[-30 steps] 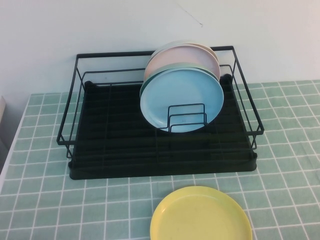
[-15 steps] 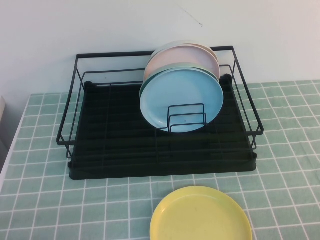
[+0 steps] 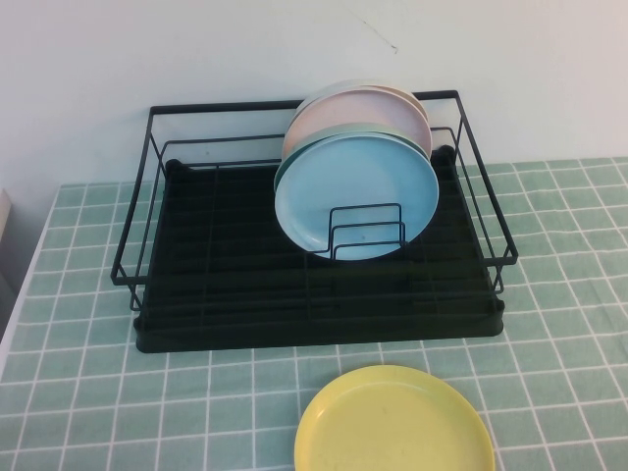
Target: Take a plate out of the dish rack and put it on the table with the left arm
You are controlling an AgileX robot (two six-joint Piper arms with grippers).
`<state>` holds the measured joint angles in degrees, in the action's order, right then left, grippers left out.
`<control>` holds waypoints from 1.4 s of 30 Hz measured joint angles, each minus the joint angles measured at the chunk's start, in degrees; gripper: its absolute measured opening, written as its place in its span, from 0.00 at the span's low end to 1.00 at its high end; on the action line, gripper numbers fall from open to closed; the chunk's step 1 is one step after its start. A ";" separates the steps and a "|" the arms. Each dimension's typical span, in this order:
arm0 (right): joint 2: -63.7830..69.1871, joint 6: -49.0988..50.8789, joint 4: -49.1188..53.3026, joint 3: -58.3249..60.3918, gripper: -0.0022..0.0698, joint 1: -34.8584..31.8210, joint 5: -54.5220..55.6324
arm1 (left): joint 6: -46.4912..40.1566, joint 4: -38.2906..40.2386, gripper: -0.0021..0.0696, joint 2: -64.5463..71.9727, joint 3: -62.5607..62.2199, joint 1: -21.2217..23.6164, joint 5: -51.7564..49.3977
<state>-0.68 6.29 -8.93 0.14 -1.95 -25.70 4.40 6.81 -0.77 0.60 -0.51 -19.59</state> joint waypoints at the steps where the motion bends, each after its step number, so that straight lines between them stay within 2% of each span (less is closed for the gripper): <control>1: 0.00 0.00 0.00 0.00 0.03 0.00 0.00 | 0.00 0.00 0.03 0.00 0.00 0.00 0.00; 20: 0.00 0.00 0.00 0.00 0.03 0.13 0.00 | 0.00 -0.05 0.03 0.00 0.00 0.00 0.00; 27: 6.04 0.00 0.00 0.00 0.03 8.54 0.00 | 0.00 -0.15 0.03 0.00 0.00 0.00 0.00; 42: 6.23 0.00 0.00 0.10 0.03 8.73 0.69 | 0.00 -0.14 0.03 0.00 0.00 0.00 0.00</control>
<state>5.55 6.29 -8.93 0.24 6.78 -25.01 4.40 6.68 -0.77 0.60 -0.51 -19.59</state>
